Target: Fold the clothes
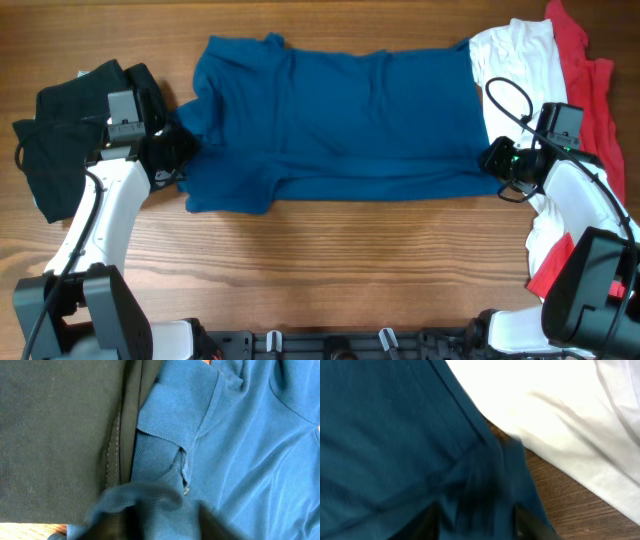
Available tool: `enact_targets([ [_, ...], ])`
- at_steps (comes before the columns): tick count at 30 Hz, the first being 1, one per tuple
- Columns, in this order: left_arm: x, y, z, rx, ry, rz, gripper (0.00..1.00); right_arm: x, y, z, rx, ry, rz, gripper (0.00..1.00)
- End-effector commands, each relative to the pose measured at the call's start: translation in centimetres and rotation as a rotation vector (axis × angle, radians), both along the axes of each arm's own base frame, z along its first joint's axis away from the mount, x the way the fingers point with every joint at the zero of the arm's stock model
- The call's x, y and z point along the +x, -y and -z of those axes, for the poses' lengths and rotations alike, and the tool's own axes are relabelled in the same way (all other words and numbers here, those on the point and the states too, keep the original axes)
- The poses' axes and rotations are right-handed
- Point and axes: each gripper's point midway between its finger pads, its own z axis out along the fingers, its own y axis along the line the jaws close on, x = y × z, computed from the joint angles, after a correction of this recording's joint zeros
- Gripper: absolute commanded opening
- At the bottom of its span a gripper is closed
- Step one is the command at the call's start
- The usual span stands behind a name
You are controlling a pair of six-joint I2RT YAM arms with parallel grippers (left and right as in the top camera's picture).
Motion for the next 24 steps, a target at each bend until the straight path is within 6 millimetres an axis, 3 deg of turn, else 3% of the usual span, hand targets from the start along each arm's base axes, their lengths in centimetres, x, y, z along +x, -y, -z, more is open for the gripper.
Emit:
enact_targets([
  [1,-0.1,0.4,-0.5,0.039,0.02,0.107,0.82,-0.3,-0.5,0.5,0.015,-0.021,-0.023,0.6],
  [6,0.5,-0.5,-3.6,0.109,0.126,0.137,0.81,-0.6,-0.6,0.7,0.018,-0.033,-0.023,0.6],
  [10,1.4,-3.1,-6.4,0.197,0.226,0.058,0.66,-0.8,-0.6,0.8,0.02,-0.043,-0.028,0.6],
  [12,1.9,-4.1,-7.2,0.195,0.267,0.017,0.48,-0.9,-0.7,0.8,0.013,-0.045,-0.046,0.6],
  [13,2.1,-4.4,-7.4,0.194,0.276,0.01,0.44,-1.0,-0.7,0.8,0.013,-0.047,-0.046,0.6],
  [17,2.3,-5.1,-5.6,0.188,0.232,-0.002,0.12,-1.2,-0.8,0.9,0.018,-0.059,-0.046,0.59],
  [19,2.4,-5.1,-3.9,0.178,0.189,0.001,0.05,-1.4,-0.8,0.9,0.02,-0.065,-0.046,0.59],
  [24,2.3,-5.5,0.5,0.157,0.078,0.002,0.04,-1.8,-0.9,1.1,0.025,-0.085,-0.046,0.59],
])
